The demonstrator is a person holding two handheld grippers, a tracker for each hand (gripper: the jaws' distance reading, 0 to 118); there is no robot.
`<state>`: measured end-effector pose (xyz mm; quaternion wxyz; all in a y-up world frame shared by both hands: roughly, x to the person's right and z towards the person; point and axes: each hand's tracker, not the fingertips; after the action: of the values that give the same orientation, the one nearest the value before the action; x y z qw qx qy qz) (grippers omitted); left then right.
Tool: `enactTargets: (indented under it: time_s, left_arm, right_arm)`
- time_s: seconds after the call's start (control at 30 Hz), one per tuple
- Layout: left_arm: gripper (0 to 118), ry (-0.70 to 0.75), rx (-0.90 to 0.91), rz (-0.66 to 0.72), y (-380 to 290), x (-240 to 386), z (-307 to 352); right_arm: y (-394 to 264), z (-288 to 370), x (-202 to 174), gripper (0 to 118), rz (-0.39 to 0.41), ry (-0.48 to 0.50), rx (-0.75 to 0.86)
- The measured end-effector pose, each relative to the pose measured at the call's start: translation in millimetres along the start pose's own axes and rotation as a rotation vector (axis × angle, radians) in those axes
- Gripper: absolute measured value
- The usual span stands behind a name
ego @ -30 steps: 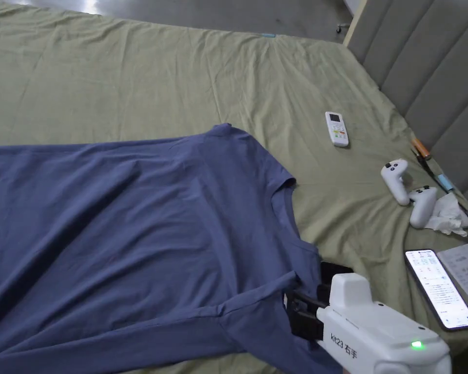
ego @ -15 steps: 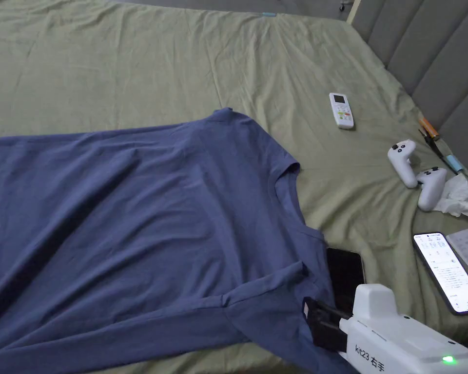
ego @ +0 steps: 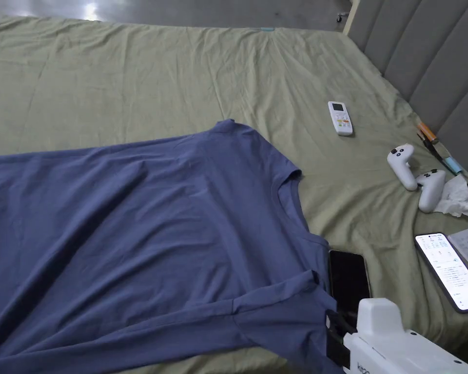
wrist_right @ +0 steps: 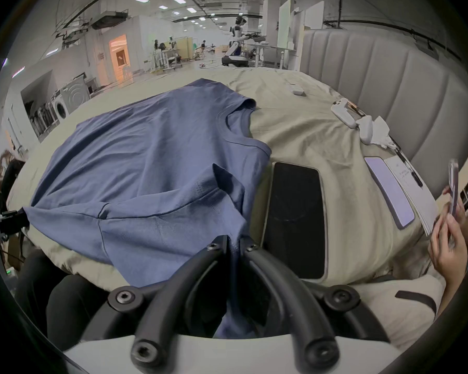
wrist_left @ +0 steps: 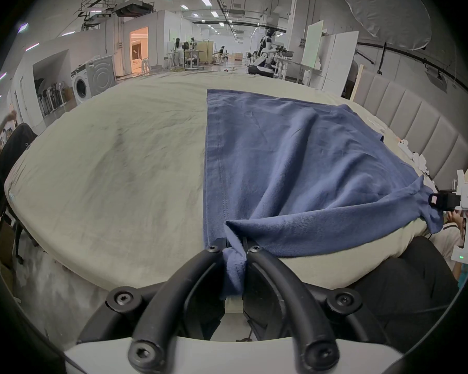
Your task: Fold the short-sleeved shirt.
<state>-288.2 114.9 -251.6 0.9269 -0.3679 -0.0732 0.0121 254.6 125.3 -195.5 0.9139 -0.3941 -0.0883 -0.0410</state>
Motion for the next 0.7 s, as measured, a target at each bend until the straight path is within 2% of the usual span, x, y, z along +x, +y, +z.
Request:
enactTargets:
  time_s: [0.07, 0.1, 0.3, 0.47, 0.7]
  left_arm:
    - [11, -0.006, 0.057, -0.027, 3.3, -0.2, 13.3]
    - [10, -0.005, 0.085, -0.044, 5.0, 1.6, 20.3]
    - [10, -0.049, 0.223, -0.006, 22.8, -2.6, 59.6]
    - [10, -0.077, 0.252, -0.034, 28.0, 1.0, 74.6]
    - [9, -0.057, 0.245, -0.072, 0.7, -5.1, 85.2]
  right_arm:
    - [-6.3, 8.5, 5.6, 8, -0.018, 0.008, 0.004]
    - [-8.3, 12.6, 6.9, 3, -0.023, 0.005, 0.007]
    - [-13.0, 45.6, 11.1, 2, -0.067, 0.021, 0.09]
    - [-7.4, 70.2, 15.1, 2, -0.085, 0.03, 0.159]
    - [-14.2, 98.2, 14.8, 2, -0.076, 0.025, 0.206]
